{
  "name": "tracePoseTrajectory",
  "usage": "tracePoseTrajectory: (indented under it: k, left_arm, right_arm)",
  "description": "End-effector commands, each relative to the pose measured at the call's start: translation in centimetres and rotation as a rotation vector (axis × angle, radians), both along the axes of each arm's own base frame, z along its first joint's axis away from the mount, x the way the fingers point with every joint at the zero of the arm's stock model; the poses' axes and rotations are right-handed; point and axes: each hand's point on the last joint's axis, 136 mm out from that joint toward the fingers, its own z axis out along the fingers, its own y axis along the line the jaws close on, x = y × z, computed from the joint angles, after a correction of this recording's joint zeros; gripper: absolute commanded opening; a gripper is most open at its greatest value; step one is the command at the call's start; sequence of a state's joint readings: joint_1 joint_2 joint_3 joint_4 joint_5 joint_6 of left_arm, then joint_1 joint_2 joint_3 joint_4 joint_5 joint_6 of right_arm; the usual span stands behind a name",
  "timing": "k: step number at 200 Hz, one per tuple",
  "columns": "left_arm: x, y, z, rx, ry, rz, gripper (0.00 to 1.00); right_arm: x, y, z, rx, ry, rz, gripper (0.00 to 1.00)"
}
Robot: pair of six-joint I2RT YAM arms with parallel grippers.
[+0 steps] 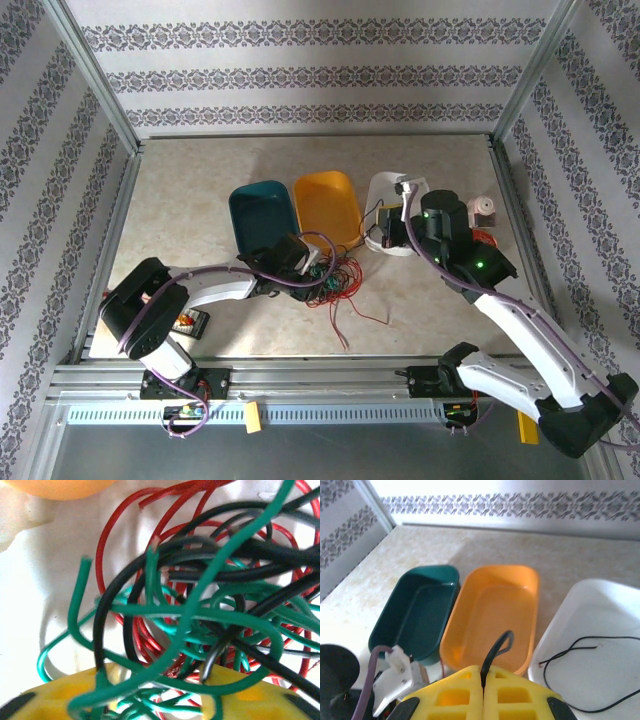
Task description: Untangle the cables
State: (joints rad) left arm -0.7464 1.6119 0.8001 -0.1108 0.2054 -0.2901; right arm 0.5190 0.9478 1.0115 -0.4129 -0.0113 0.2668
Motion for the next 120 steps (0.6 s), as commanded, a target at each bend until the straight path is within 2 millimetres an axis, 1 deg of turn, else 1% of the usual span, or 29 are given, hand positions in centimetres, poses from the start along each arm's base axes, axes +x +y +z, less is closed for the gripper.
tracePoseTrajectory:
  k: [1, 24, 56, 76, 88, 104, 120]
  left_arm:
    - [-1.3, 0.8, -1.8, 0.051, 0.046, -0.019, 0.32]
    - [-1.4, 0.8, -2.0, 0.052, 0.05, -0.018, 0.17]
    - [-1.4, 1.0, -2.1, 0.06, 0.051, -0.012, 0.0]
    - [-1.5, 1.2, -2.2, 0.063, 0.053, -0.009, 0.0]
    - [-1.5, 1.1, -2.1, 0.059, 0.054, -0.01, 0.0]
    - [-1.4, 1.1, -1.8, 0.056, 0.048, -0.01, 0.0]
    - [-1.3, 0.9, -1.1, 0.041, 0.032, -0.013, 0.0]
  right_arm:
    - [0.8, -1.7, 4.4, 0.045, -0.12, -0.077, 0.0]
    - [1.3, -3.3, 5.7, 0.057, -0.151, -0.139, 0.0]
    - [2.1, -5.2, 8.1, 0.066, -0.208, -0.204, 0.0]
    - [2.6, -6.5, 9.7, 0.07, -0.249, -0.247, 0.0]
    - [3.2, -6.7, 10.0, 0.073, -0.252, -0.251, 0.0]
    - [4.1, -6.9, 10.0, 0.061, -0.249, -0.252, 0.0]
    - [5.3, -7.1, 9.6, 0.039, -0.239, -0.266, 0.0]
